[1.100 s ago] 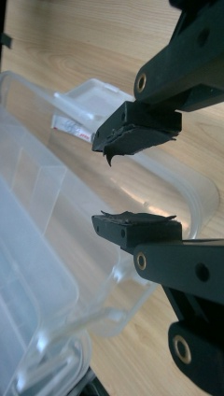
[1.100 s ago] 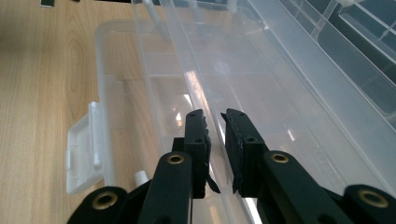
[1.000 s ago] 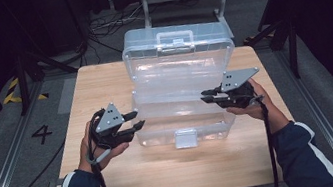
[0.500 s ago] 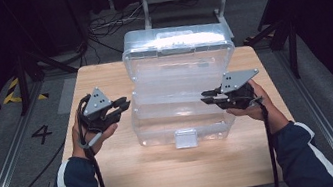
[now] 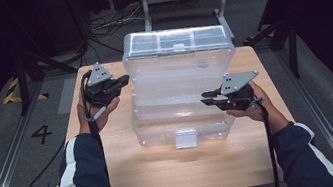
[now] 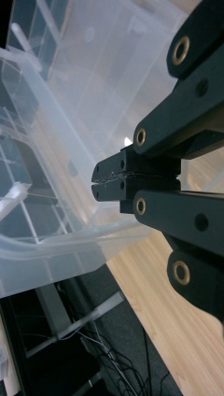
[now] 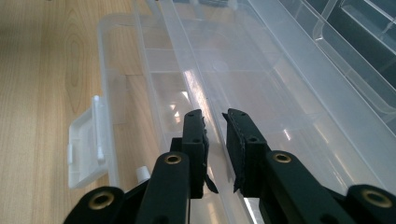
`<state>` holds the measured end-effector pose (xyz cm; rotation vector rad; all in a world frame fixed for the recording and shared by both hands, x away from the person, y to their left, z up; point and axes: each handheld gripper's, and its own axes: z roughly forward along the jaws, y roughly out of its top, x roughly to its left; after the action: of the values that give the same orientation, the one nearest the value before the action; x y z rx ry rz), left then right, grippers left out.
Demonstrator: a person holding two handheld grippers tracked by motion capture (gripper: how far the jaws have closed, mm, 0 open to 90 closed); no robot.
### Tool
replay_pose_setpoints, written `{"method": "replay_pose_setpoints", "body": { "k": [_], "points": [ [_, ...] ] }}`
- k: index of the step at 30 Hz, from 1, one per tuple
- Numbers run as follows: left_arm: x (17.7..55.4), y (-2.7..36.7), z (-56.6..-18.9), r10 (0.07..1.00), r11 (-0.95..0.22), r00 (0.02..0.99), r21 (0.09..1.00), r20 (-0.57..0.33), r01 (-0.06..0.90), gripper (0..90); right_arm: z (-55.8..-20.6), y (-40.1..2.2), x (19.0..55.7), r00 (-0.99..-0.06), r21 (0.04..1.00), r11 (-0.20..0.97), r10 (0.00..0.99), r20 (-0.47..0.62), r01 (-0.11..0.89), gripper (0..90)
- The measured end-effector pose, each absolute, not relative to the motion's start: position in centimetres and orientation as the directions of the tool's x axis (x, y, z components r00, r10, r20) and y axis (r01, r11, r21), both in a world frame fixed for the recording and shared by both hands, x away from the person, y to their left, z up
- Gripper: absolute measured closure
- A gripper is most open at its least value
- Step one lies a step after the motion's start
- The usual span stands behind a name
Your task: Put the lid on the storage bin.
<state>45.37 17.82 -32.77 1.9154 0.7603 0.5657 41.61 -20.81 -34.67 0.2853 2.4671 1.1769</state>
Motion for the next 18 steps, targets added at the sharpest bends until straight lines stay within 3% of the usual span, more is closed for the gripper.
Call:
{"method": "replay_pose_setpoints", "body": {
  "k": [18],
  "points": [
    [45.95, 17.16, -31.73, 0.724, -0.325, 0.687, 0.909, 0.061, 0.262, 90.0, -34.77, -21.6, 41.31, -0.909, 0.763, 0.646, 0.327, -0.26, 0.015, 75.9]
  ]
}}
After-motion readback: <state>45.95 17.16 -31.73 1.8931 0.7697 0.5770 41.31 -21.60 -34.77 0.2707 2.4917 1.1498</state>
